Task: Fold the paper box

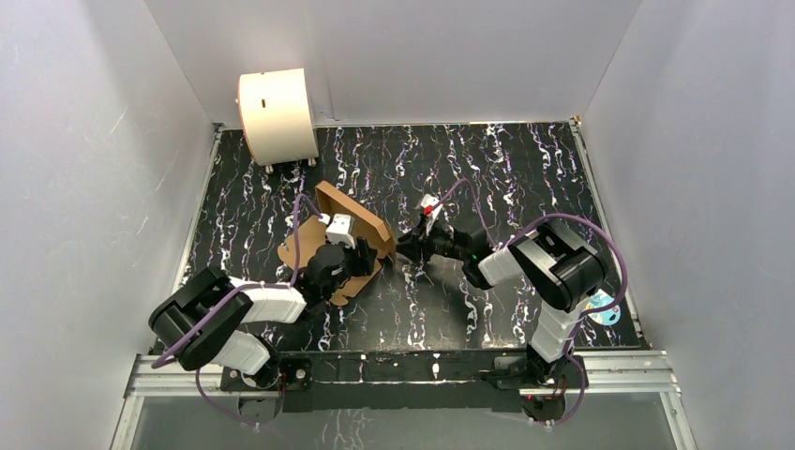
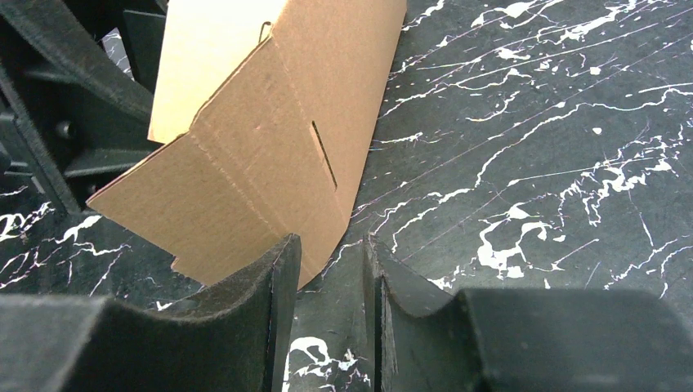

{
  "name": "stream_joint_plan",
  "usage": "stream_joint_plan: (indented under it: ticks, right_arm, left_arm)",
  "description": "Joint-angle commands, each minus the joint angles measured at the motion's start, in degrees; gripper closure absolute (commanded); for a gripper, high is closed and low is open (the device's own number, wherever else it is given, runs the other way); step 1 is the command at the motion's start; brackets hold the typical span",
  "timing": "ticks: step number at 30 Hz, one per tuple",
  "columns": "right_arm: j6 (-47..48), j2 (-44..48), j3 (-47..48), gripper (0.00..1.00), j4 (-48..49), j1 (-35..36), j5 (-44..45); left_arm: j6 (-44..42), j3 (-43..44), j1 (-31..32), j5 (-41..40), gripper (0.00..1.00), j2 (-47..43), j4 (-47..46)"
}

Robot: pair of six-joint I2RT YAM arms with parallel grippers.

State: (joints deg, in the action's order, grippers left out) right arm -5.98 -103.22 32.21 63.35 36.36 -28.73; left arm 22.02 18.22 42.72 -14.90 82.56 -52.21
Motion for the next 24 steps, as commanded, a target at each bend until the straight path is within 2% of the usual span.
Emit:
stream_joint_plan:
  ticks: [1, 9, 17, 24]
  right_arm:
    - [1.15, 2.32, -0.48, 0.57, 2.21, 0.54, -1.20]
    - [0.62, 1.63, 0.49, 0.55, 3.09, 1.16, -1.67]
    - [-0.10, 0.36, 0.98, 0.54, 5.22, 2.76, 0.56]
    - [-1.62, -0.63, 0.12, 0.51, 9.14, 2.98, 6.78]
  left_arm:
    - [3.76, 0.21, -1.03, -4.83, 0.52, -2.84, 8.87]
    - [5.95, 4.69, -1.67, -7.53, 0.59, 2.24, 16.98]
    - [8.14, 5.77, -1.67, -1.89, 0.63, 4.22, 17.00]
    - [11.81, 5.73, -1.67, 1.90, 0.64, 4.95, 16.68]
